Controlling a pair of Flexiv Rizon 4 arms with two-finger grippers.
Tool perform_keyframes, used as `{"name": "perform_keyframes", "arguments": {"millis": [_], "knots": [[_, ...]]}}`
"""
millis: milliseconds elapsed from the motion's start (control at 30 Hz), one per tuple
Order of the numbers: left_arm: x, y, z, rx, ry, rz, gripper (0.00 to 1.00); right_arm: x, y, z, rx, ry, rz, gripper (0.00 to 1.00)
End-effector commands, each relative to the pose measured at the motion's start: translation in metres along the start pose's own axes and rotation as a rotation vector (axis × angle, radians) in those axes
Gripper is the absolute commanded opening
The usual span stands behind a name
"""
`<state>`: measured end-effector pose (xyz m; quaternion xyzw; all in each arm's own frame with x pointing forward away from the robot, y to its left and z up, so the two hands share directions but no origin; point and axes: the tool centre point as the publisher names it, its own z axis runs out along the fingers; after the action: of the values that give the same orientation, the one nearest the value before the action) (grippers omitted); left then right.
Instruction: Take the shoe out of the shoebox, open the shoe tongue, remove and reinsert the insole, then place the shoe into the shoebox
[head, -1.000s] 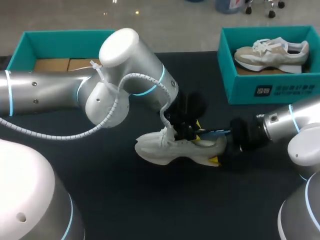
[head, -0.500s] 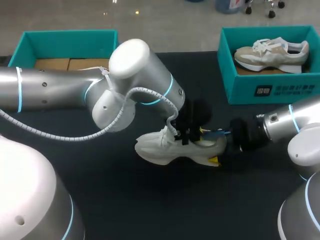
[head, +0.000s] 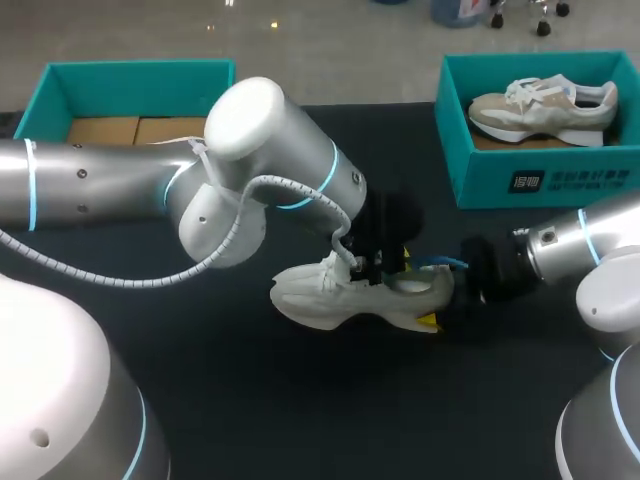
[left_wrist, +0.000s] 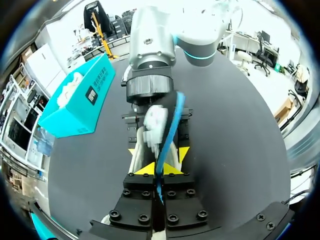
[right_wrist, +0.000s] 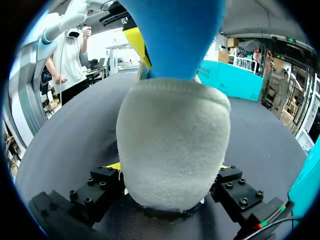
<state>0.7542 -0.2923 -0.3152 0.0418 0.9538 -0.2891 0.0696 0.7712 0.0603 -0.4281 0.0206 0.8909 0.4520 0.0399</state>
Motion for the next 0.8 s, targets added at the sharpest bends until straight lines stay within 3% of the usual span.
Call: {"name": "perform_keyframes", "arguments": {"millis": [33,233,800], "knots": [[-0.003,-0.001,-0.018,0.045,0.012,-0.007,0.00,0.000,-0.003,0.004,0.004,-0.001,0.000,0.00],[-0.010,-0.014,-0.030,0.129,0.039,-0.035,0.00,0.000,-0.003,0.004,0.004,-0.001,0.000,0.00],[-0.016,-0.085,-0.099,0.378,0.102,0.037,0.00,0.000,-0.003,0.004,0.004,-0.001,0.000,0.00]]}}
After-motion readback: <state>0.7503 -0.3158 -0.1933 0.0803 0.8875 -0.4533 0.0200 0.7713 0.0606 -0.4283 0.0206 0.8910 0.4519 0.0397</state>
